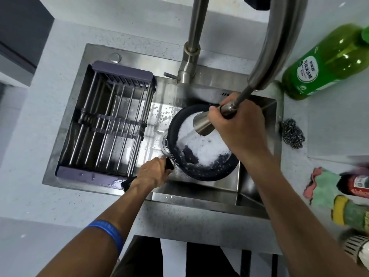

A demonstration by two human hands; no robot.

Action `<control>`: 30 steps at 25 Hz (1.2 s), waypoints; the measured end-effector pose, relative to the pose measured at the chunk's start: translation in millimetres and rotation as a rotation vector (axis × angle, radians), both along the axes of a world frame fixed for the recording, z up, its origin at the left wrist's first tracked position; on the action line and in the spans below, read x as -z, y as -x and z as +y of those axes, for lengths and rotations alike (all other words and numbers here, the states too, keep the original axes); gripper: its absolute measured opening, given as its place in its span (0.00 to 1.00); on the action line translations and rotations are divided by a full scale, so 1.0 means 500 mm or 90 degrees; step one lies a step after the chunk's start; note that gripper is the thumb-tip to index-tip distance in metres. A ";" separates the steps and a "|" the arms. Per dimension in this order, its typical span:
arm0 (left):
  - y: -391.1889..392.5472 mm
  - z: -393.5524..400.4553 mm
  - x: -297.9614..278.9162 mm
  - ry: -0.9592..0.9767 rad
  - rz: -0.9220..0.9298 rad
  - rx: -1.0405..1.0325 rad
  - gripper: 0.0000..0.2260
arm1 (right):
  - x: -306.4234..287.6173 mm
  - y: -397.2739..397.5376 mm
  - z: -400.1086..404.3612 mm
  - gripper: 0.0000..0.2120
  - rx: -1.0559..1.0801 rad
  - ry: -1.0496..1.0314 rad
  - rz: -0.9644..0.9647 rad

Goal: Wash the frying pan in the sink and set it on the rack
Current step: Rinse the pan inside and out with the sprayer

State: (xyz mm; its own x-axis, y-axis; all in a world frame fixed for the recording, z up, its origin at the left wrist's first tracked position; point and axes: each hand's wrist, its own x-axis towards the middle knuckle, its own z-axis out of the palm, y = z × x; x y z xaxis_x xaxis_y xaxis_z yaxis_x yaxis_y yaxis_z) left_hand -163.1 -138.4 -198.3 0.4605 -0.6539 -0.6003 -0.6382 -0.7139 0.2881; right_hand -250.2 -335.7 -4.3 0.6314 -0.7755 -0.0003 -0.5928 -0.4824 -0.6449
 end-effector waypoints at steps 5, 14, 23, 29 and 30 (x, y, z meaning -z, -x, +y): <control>-0.003 0.000 0.001 0.004 0.003 -0.003 0.16 | 0.034 -0.007 0.008 0.15 -0.002 -0.070 -0.021; -0.001 -0.004 -0.006 0.004 -0.007 0.011 0.19 | 0.006 0.046 -0.017 0.17 -0.071 -0.046 0.098; -0.002 -0.001 -0.002 -0.001 0.013 -0.006 0.18 | -0.028 0.072 -0.067 0.16 -0.068 0.049 0.283; -0.003 0.000 0.003 0.009 0.020 -0.011 0.18 | -0.023 0.065 -0.082 0.16 -0.009 0.178 0.281; -0.004 0.000 0.001 0.003 0.013 -0.017 0.18 | -0.021 0.063 -0.081 0.15 0.007 0.188 0.268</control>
